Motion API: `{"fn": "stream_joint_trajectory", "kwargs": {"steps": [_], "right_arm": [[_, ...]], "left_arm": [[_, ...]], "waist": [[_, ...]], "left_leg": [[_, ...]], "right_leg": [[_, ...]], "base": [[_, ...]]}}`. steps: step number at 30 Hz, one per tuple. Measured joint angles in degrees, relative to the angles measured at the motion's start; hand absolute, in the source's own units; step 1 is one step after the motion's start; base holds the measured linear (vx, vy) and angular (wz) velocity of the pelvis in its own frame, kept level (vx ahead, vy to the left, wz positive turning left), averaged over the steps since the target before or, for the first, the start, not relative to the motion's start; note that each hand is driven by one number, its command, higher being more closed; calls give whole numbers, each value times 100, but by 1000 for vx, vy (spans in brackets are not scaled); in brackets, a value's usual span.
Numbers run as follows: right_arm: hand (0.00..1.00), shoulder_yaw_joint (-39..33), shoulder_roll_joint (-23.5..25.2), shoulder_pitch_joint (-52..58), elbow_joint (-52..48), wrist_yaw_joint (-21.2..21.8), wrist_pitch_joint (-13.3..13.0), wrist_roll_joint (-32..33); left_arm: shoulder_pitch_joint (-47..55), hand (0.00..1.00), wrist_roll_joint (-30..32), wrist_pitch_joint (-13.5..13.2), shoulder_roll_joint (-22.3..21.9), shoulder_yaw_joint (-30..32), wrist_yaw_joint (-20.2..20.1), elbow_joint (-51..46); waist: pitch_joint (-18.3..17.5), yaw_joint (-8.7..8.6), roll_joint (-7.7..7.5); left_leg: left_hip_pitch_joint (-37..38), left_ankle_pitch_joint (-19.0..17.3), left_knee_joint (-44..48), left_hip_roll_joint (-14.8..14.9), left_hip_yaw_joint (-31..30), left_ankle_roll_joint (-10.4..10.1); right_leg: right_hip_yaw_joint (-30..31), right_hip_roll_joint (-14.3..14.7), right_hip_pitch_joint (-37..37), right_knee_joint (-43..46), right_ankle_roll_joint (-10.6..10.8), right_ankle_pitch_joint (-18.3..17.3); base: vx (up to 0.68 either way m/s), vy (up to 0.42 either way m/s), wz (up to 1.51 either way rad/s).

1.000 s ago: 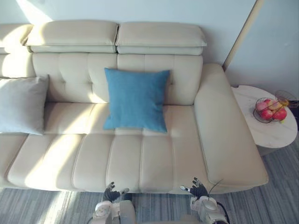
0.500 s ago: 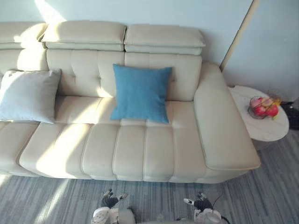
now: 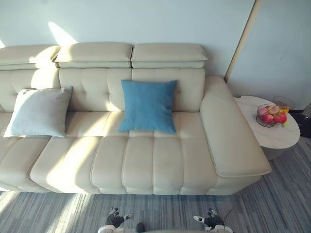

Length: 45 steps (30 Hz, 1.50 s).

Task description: Pick up cushions and gather them together orderly.

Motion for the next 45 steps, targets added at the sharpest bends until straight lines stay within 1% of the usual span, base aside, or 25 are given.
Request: {"fn": "stream_joint_trajectory", "kwargs": {"steps": [3, 10, 11, 14, 17, 20, 21, 22, 25, 28, 34, 36, 37, 38, 41, 42, 44, 45], "right_arm": [[0, 1, 32, -43, 6, 2, 8, -4], [0, 8, 19, -164, 59, 0, 12, -9], [0, 76, -11, -96, 46, -6, 13, -4], [0, 71, -51, -60, 37, -5, 13, -5], [0, 64, -59, -48, 39, -6, 13, -6], [0, 1, -29, -43, 40, -21, 13, -16], [0, -28, -14, -43, 40, -27, 13, -17], [0, -138, 20, -43, 46, -60, 13, -65], [0, -168, 14, -31, 56, -136, 14, -223], [0, -172, 14, -32, 57, -177, 15, -223], [0, -244, -15, -29, 37, -214, 14, -218], [0, -363, -18, -28, 21, -218, 12, -212], [0, -382, -34, -32, -34, -219, 6, -211], [0, -382, -37, -33, -38, -218, 3, -211], [0, -383, -38, -33, -49, -217, -1, -209], [0, -386, -42, -33, -71, -217, -3, -208], [0, -386, -64, -1, -174, -218, -2, -210], [0, -388, -69, 41, -252, -219, -4, -209]], "left_arm": [[-11, 0, 4, 3, 21, 0, -5, 30], [-81, 0, 14, 58, 11, -2, -7, 113], [-131, 0, 109, 65, 29, -16, -7, 165], [-100, 0, 108, 64, -19, -15, -5, 161], [-89, 0, 108, 62, -37, -16, -5, 158], [-89, 0, 119, 59, -10, -15, 7, 154], [-91, 0, 120, 59, -2, -16, 9, 153], [-101, 0, 125, 57, 20, -13, 15, 145], [-139, 0, 249, 59, 57, -17, 38, 149], [-172, 0, 335, 57, 68, -12, 93, 144], [-182, 0, 454, 63, 69, -5, 141, 147], [-206, 0, 455, 63, 68, -7, 139, 146], [-233, 0, 454, 62, 70, -8, 138, 144], [-240, 0, 454, 63, 71, -10, 136, 145], [-247, 0, 458, 63, 77, -14, 135, 122], [-250, 0, 458, 64, 75, -13, 134, 109], [-275, 0, 461, 64, 69, -23, 134, 102], [-283, 0, 464, 66, 69, -25, 134, 106]], "waist": [[4, -1, -39], [55, -8, 0], [170, -79, -21], [82, -78, 44], [70, -77, 39], [59, -75, 4], [59, -76, 3], [73, -77, -22], [111, -85, -73], [171, -91, -119], [229, -109, -78], [297, -134, -62], [385, -179, -51], [394, -195, -50], [408, -180, -60], [425, -179, -57], [462, -196, -32], [453, -217, -13]], "left_leg": [[142, -52, 0, -15, 5, -15], [229, -71, -7, -19, 0, -13], [392, -207, -45, -58, -46, 13], [278, -200, -46, -40, -152, 16], [210, -200, -46, -43, -175, 15], [208, -189, -44, -57, -166, -1], [208, -181, -44, -58, -165, -20], [207, -161, -42, -57, -152, 2], [237, -163, -7, -60, -139, -5], [331, -167, -7, -57, -93, -11], [470, -169, -6, -25, 118, -14], [472, -179, -5, -7, 162, -29], [464, -202, -5, 38, 170, -48], [460, -208, -5, 44, 178, -45], [427, -233, 20, 77, 400, -34], [392, -323, 147, 96, 529, -33], [401, -500, 331, 140, 758, -102], [401, -562, 369, 169, 924, -71]], "right_leg": [[0, -3, 181, -76, 8, 6], [-4, 1, 285, -91, 6, 5], [-12, -38, 284, 3, 47, -115], [-21, 6, 217, 10, 49, -132], [-32, 18, 222, -68, 49, -131], [-36, 4, 231, -85, -2, -80], [-36, 5, 234, -90, 13, -68], [-68, 6, 271, -121, 29, -20], [-144, 6, 365, -213, 29, 13], [-148, 8, 457, -219, 25, 15], [-112, 17, 528, -187, 19, 19], [-108, 30, 524, -168, 19, 19], [-113, 46, 516, -147, 17, 17], [-109, 49, 508, -134, 17, 17], [116, 67, 302, -33, 8, 9], [280, 72, 202, 30, 8, 9], [563, 98, 73, 105, -12, -9], [728, 128, -29, 164, -55, -33]], "base": [[91, -17, 0], [35, -11, 0], [-50, -15, 5], [-79, -22, 16], [-8, -12, 10], [67, -5, -1], [110, -15, 2], [106, -19, 2], [151, -32, 6], [94, -30, -1], [6, -26, -9], [-93, -20, 0], [-88, -13, 3], [-152, -5, -5], [-107, 17, -36], [-106, 36, -73], [-104, 38, -80], [-95, 37, -105]]}}
